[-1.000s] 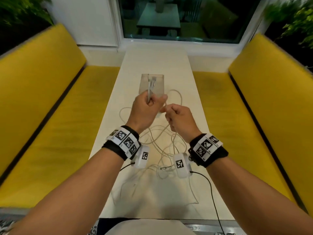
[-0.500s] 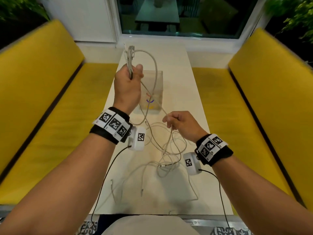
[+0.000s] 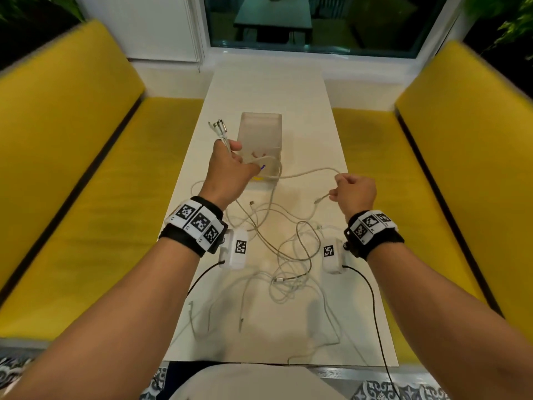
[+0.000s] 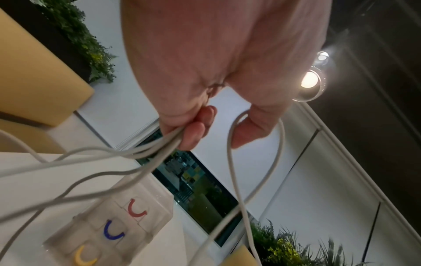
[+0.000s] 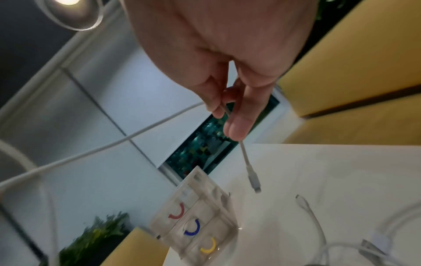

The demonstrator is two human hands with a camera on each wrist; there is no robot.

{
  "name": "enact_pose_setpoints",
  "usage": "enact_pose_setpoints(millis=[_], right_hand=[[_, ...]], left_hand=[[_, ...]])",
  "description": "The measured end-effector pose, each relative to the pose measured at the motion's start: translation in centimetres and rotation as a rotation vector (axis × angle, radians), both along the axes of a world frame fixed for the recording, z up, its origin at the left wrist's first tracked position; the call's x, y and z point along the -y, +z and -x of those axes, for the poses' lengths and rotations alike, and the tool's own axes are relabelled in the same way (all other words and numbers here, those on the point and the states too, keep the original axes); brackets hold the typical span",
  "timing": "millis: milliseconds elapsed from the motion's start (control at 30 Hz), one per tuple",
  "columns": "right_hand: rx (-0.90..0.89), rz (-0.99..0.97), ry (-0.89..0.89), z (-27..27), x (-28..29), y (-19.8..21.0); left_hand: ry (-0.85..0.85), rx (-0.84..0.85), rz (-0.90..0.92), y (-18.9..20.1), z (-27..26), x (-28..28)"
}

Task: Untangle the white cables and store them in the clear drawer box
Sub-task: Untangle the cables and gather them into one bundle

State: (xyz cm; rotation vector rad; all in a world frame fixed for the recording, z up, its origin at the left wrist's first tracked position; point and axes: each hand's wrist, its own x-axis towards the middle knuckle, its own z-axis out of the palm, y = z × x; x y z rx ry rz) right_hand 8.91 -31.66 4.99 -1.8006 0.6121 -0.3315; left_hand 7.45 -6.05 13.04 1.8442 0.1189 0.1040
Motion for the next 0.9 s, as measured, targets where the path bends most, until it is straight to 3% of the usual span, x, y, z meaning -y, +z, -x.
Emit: enact_pose_setpoints(millis=[133, 233, 367, 500, 600, 700, 800, 900], right_hand=[[-0.003, -0.121, -0.166, -0.6, 1.7, -1.0], [-0.050, -0.159, -0.200, -0.9, 3.1, -2.5], [-0.192, -0.058, 0.052, -0.3, 2.8, -3.8], [-0.116, 0.120, 0.193, 2.6, 0.2, -2.6], [-0.081, 0.223, 0.412, 4.6, -2.8, -2.0], [-0.110, 0.295, 0.751, 6.8, -5.9, -2.3], [-0.224, 0.449, 1.119, 9.3, -8.8, -4.2], [-0.279, 0.584, 1.371, 11.3, -11.1, -7.1]], left_hand=[[-0.098, -0.026, 0.031, -0.1, 0.2, -0.3], [-0.072, 0.032, 0.187, 0.0, 0.0, -0.3], [0.026, 0.132, 0.418, 0.4, -0.2, -0.2], [0.021, 0.183, 0.533, 0.3, -0.3, -0.1], [0.016, 0.196, 0.558, 0.0, -0.2, -0.2], [0.020, 0.202, 0.562, -0.1, -0.2, 0.1], [0.020, 0.207, 0.542, -0.2, 0.0, 0.5], [0.023, 0.200, 0.535, -0.2, 0.1, 0.7]])
